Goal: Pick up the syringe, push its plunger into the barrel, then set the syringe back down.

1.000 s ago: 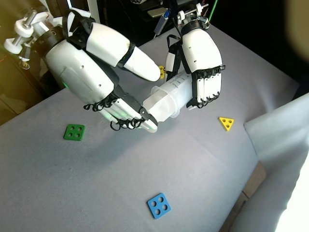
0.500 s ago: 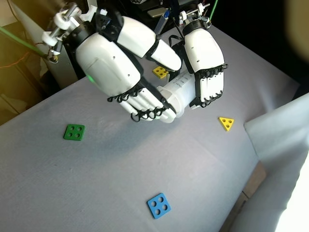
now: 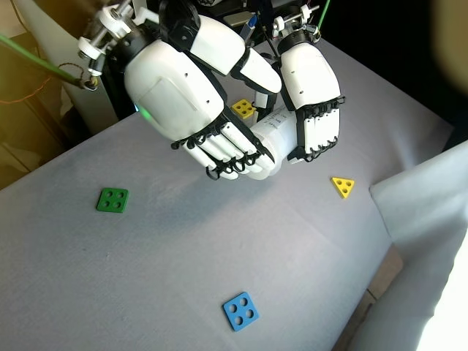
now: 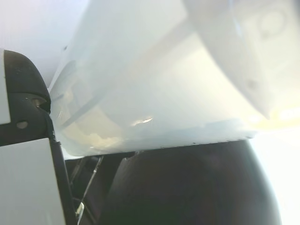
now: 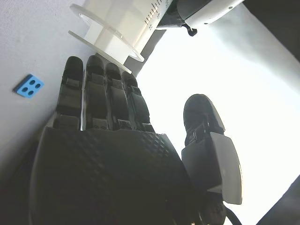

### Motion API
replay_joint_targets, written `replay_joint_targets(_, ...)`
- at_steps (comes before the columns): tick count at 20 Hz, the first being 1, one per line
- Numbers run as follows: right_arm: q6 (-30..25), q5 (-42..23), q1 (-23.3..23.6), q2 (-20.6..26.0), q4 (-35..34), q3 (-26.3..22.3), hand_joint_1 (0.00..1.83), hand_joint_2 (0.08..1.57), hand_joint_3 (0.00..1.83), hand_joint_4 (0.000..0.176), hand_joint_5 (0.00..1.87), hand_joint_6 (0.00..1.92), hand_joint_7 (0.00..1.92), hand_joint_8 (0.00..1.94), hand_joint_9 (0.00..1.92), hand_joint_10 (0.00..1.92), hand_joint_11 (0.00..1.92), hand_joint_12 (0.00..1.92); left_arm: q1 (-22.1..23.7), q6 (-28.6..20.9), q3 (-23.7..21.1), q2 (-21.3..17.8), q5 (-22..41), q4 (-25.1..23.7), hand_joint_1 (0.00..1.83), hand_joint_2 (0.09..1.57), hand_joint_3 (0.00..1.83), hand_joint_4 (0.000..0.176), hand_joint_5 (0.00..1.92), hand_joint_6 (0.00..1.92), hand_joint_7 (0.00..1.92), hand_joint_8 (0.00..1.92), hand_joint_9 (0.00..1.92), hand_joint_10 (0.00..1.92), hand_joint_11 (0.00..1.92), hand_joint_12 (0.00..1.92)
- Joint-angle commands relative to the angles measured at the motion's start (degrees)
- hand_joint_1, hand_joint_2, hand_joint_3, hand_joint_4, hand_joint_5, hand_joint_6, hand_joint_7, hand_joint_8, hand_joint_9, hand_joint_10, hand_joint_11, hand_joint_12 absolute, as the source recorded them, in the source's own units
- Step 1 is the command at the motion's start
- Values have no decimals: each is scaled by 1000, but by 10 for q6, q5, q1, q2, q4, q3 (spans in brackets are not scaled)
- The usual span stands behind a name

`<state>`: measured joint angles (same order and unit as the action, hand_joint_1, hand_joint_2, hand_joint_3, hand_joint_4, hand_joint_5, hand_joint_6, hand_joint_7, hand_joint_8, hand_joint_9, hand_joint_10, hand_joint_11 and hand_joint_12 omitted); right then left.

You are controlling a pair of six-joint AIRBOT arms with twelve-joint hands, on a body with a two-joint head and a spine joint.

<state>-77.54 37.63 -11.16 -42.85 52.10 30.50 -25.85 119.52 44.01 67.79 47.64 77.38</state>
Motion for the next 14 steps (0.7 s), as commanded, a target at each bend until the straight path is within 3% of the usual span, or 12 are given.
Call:
replay_joint_targets(1, 5, -63, -1, 7, 19, -5, 0, 1265, 0, 0, 216, 4, 224, 3, 173, 2, 0, 302, 12, -5, -6, 6, -10, -63, 1316, 1286, 1, 0, 718, 1180, 592, 1674, 578, 1696, 471, 1533)
replay_joint_targets(3, 39, -63, -25, 45, 37, -6, 0, 1268, 2, 0, 217, 3, 227, 3, 181, 4, 0, 321, 9, -5, -6, 6, -10, -72, 1311, 1296, 1, 0, 697, 1208, 579, 1698, 561, 1719, 470, 1560)
replay_joint_targets(5, 65, -69, -48, 84, 82, -7, 0, 1268, 1, 0, 206, 0, 215, 0, 169, 0, 0, 322, 4, -8, -6, 6, -10, -88, 1193, 1265, 0, 0, 798, 1136, 643, 1693, 540, 1552, 465, 1573)
replay_joint_targets(6, 71, -82, -59, 106, 108, -7, 0, 1266, 0, 0, 214, 4, 223, 3, 174, 2, 0, 320, 0, -9, -6, 6, -10, -95, 1288, 1284, 1, 0, 739, 1179, 602, 1681, 551, 1681, 453, 1578)
replay_joint_targets(7, 81, -99, -64, 123, 139, -6, 0, 1266, 0, 0, 222, 7, 230, 6, 182, 6, 0, 320, -4, -10, -7, 6, -12, -102, 1304, 1296, 1, 0, 723, 1190, 578, 1699, 536, 1724, 435, 1585)
replay_joint_targets(9, 84, -144, -63, 148, 285, -7, 0, 1270, 2, 0, 238, 7, 242, 5, 193, 6, 0, 353, -19, -16, -7, 7, -14, -114, 1311, 1292, 0, 0, 722, 1198, 590, 1674, 554, 1720, 445, 1584)
replay_joint_targets(12, 84, -206, -65, 185, 389, -3, 0, 1268, 0, 0, 255, 7, 251, 4, 199, 5, 0, 352, -47, -42, -3, 19, -12, -143, 1309, 1300, 1, 0, 704, 1207, 569, 1711, 546, 1727, 451, 1570)
replay_joint_targets(14, 84, -269, -65, 197, 416, 10, 0, 1272, 1, 0, 255, 2, 259, 1, 207, 3, 0, 361, -63, -52, -3, 25, -8, -155, 1310, 1298, 0, 0, 703, 1235, 571, 1704, 552, 1716, 451, 1571)
